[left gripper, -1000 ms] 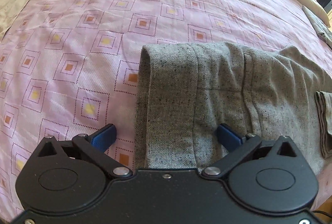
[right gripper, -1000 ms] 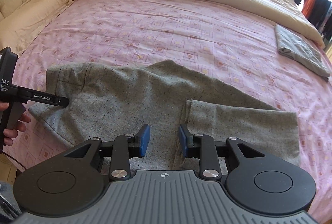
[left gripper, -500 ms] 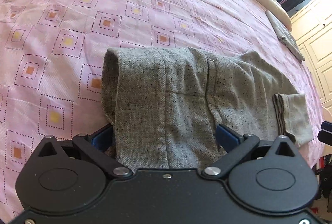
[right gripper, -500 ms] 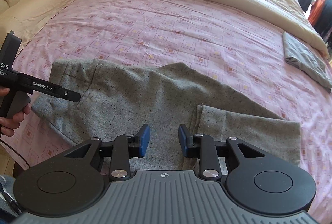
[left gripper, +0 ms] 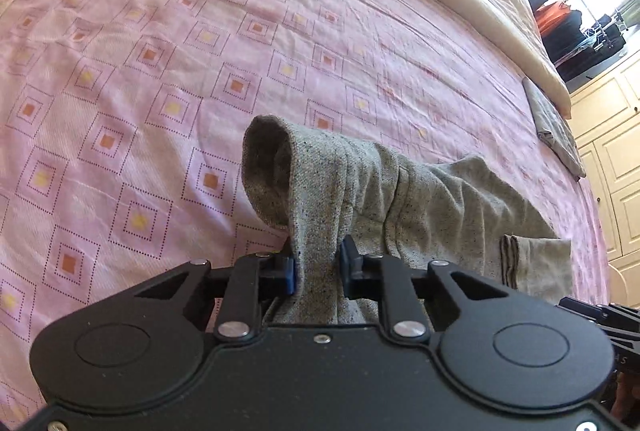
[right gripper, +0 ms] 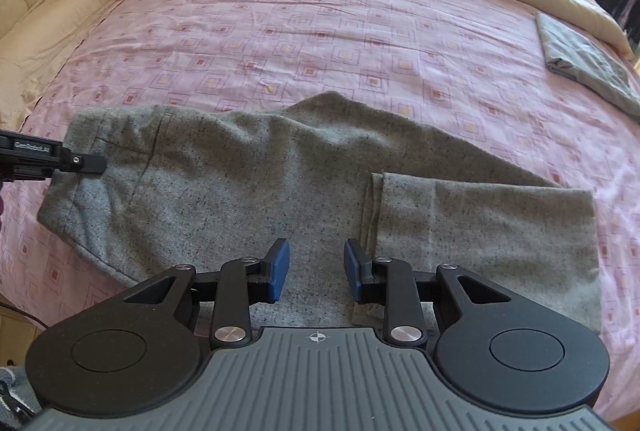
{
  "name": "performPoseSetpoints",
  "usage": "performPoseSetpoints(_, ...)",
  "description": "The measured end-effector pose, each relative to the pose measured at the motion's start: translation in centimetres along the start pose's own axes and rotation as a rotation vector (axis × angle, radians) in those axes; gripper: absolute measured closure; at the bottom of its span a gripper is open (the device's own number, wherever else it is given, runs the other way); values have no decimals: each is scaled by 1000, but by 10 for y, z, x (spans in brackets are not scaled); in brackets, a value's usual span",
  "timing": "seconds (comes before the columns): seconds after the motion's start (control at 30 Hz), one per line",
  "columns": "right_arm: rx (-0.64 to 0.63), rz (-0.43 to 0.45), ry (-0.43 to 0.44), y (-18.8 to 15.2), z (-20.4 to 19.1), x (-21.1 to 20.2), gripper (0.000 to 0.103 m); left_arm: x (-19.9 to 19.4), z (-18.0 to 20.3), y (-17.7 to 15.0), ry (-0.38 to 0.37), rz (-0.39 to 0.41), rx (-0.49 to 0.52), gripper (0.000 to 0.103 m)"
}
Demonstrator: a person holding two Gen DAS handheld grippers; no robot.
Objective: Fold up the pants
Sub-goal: 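Close the left gripper on the pant leg hem and lift it, then fold the held hem over the pants with the left gripper and release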
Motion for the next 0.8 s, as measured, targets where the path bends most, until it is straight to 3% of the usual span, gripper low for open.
performPoseSetpoints(0.2,89,-58,-66,-14,43,26,74,-20,35,21,2,42,70,81)
performPoseSetpoints(0.33,85,-63,-62,-20,61,43,74,-33,62,30,13,60,112,81)
performPoseSetpoints(0.47,54,-164,17,-38,63,69,73,-42,93,37,44,82,134,82)
performPoseSetpoints(0.53,8,-130,54,-38,61,70,73,-45,112,41,67,99,154,83)
performPoseSetpoints(0.67,-4,-144,175,-35,65,63,72,-45,164,49,95,120,199,86)
performPoseSetpoints(0.7,8,-147,219,-33,69,58,72,-44,177,51,94,121,215,93)
performPoseSetpoints(0.8,81,-80,331,-13,88,37,72,-30,228,53,96,110,281,93)
Point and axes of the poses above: each gripper's, at about its wrist camera, not at the fingertips, and x roughly the way its jaws point, z to its right, y to its top, the point moved 10 cm from there along x, roughly the way its jaws point, and after that the axes turned 9 degrees about x, right-handed, at the moved point
